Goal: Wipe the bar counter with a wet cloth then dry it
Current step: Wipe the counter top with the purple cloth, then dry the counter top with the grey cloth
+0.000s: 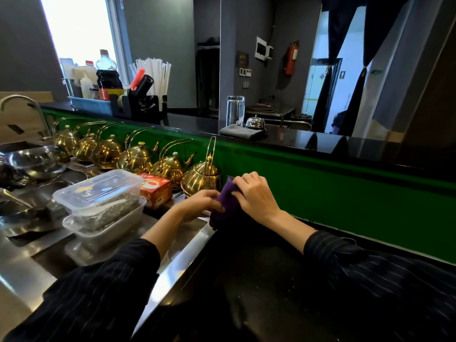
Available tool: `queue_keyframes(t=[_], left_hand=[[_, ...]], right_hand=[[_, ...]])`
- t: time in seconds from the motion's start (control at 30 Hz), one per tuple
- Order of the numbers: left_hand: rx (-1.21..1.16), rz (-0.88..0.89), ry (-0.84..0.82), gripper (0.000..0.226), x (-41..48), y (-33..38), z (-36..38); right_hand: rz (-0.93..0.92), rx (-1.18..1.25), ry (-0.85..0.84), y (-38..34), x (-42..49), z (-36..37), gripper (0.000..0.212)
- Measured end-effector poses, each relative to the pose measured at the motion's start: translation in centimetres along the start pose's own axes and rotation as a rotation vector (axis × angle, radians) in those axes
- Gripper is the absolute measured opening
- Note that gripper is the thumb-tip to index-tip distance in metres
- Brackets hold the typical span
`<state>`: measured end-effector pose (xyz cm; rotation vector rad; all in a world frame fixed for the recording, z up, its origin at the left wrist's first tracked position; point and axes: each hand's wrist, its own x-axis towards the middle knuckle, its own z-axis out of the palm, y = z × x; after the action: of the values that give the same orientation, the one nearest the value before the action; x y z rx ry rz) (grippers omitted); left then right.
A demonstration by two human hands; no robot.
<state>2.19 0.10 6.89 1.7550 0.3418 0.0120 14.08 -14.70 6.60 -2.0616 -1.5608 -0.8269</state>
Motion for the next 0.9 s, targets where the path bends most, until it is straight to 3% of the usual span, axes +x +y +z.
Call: queue_keyframes(t=[0.17, 0.3, 0.4, 0.53, 0.6, 0.67, 0.73, 0.9], left_hand=[[0.123, -0.100, 0.093, 0.032, 0.2, -1.7, -1.7], [0.259, -0.151, 0.236, 0.032, 1.0, -3.3, -2.0], [0.394, -0.074, 0.422, 0.030, 1.8, -5.0, -1.9], [0.692, 0.094, 0.560, 0.023, 1.5, -6.5, -0.2], [0.918, 0.199, 0.558, 0.026, 1.1, -6.8, 0.6], [1.085, 0.287, 0.450, 0.032, 0.7, -7.1, 0.9], [1.126, 0.276, 0.354, 0.036, 0.6, -7.4, 0.9], [1.349, 0.199, 0.330, 0.037, 1.4, -7.4, 1.4]], right_hand=[[0.196, 0.039, -0.222, -1.5, 0.7, 2.0, 0.037], [0.224, 0.057, -0.324, -2.3, 0.0, 4.7, 0.040], [0.231, 0.045, -0.383, -2.2, -1.0, 7.0, 0.043], [0.250, 0.099, -0.414, -1.9, -1.8, 8.8, 0.024], [0.233, 0.118, -0.398, -1.5, -1.8, 9.5, 0.020], [0.207, 0.121, -0.382, -1.1, -1.7, 10.1, 0.020], [0.192, 0.118, -0.391, -0.9, -1.6, 10.7, 0.026], [0.160, 0.097, -0.393, -0.3, -1.5, 11.3, 0.035]])
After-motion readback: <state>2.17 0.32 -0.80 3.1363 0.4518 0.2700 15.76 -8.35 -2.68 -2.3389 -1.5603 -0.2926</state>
